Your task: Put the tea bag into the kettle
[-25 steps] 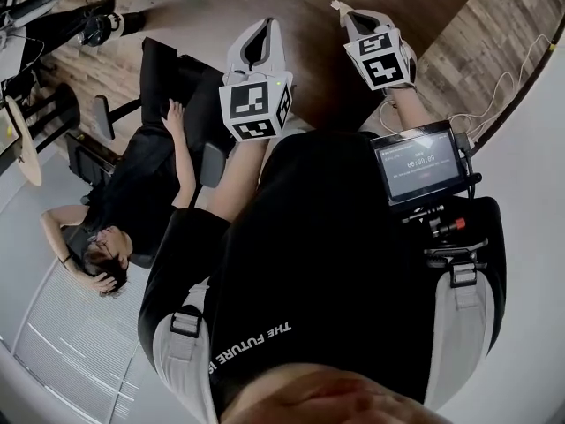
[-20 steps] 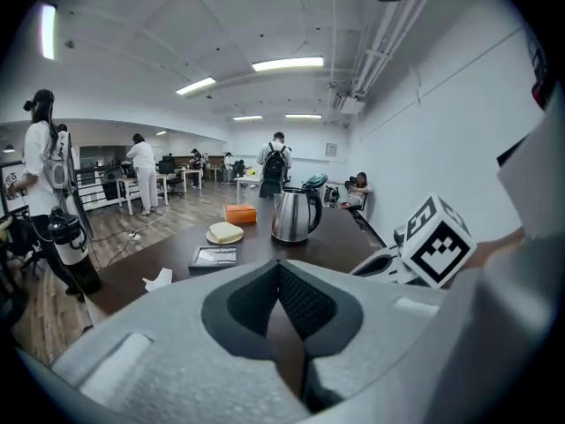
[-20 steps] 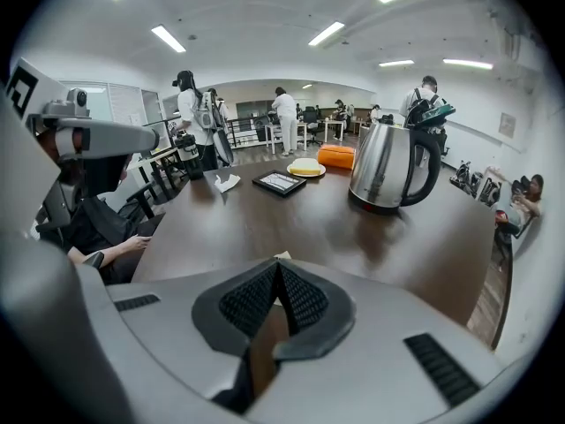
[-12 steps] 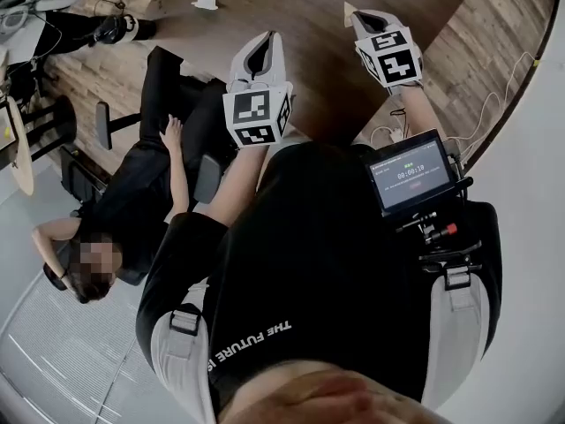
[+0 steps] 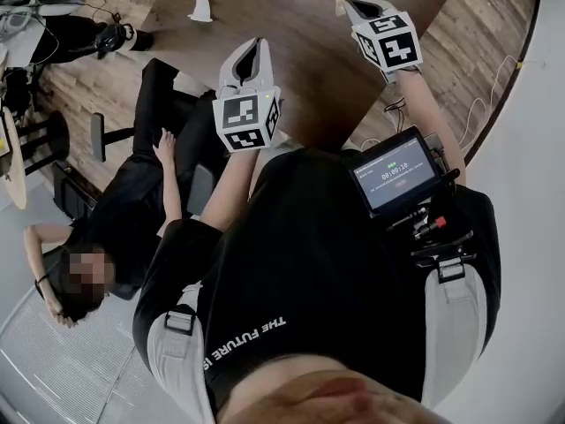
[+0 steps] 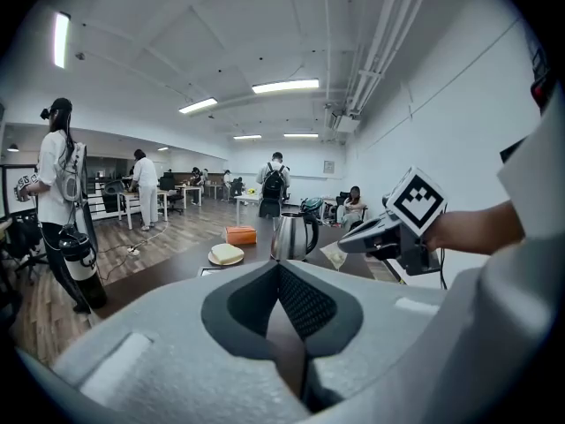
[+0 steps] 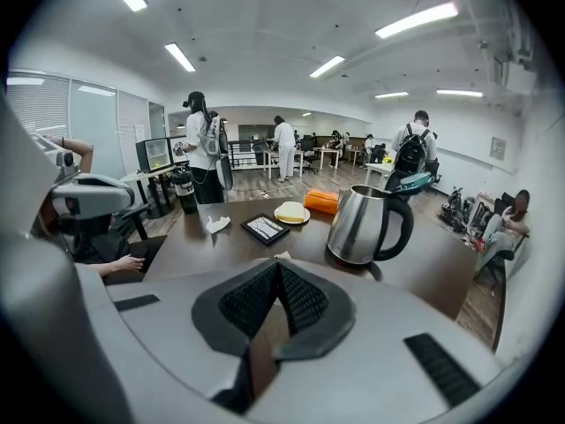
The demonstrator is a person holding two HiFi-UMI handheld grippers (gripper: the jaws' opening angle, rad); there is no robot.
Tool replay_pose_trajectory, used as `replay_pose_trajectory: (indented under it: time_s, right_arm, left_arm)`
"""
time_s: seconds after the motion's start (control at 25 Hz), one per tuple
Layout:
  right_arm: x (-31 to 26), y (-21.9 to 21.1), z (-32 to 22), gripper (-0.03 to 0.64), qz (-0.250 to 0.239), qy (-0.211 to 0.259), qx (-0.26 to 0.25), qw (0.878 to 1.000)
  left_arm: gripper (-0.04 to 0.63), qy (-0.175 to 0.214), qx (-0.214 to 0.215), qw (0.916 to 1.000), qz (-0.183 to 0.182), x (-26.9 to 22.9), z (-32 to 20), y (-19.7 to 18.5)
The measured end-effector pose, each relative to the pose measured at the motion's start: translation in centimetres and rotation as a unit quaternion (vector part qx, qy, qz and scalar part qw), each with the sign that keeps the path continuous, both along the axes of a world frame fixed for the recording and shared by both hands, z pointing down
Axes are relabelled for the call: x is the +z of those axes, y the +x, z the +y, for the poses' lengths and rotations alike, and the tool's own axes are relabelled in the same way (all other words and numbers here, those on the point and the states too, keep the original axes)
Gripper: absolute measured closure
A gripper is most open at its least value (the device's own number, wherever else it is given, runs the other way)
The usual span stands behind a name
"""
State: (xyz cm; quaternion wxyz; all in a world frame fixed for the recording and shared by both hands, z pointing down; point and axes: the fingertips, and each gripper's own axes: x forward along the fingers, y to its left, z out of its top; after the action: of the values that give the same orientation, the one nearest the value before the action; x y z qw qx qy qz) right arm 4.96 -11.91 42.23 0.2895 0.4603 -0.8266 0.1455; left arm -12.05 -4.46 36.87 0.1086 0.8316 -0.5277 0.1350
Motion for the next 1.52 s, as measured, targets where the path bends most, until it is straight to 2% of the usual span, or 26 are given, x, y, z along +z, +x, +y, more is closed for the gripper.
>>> replay_pose_trajectory:
  time_s: [0.2,0.4,0.68,1.52]
  right_arm:
    - [-2.5,0.8,-0.6,0.609,0.006,0.026,-0.007,1.000]
    - [-2.7,0.6,-1.7,0.609,0.015,0.029,-0.018,0.999]
    - [-4.8,1.7,-4.3,0.609,0.006,0.048,-0.010,0.999]
    - [-8.3,2.9,-9.2,0.609,0.006,0.071,-0.011,0.997]
  left_arm:
    - [0.592,0.016,-0.004,0.9999,0.002,-0.8,0.7,0.2]
    - [0.592,0.007,-0.003,1.0000,0.002,0.4,0.7,-0.3]
    - [0.592,0.021,-0.010,0.9997,0.005,-0.4,-0.1,-0.3]
    - [0.592,0.008,-0.024,0.9997,0.001,-1.1,-0.5,-0.6]
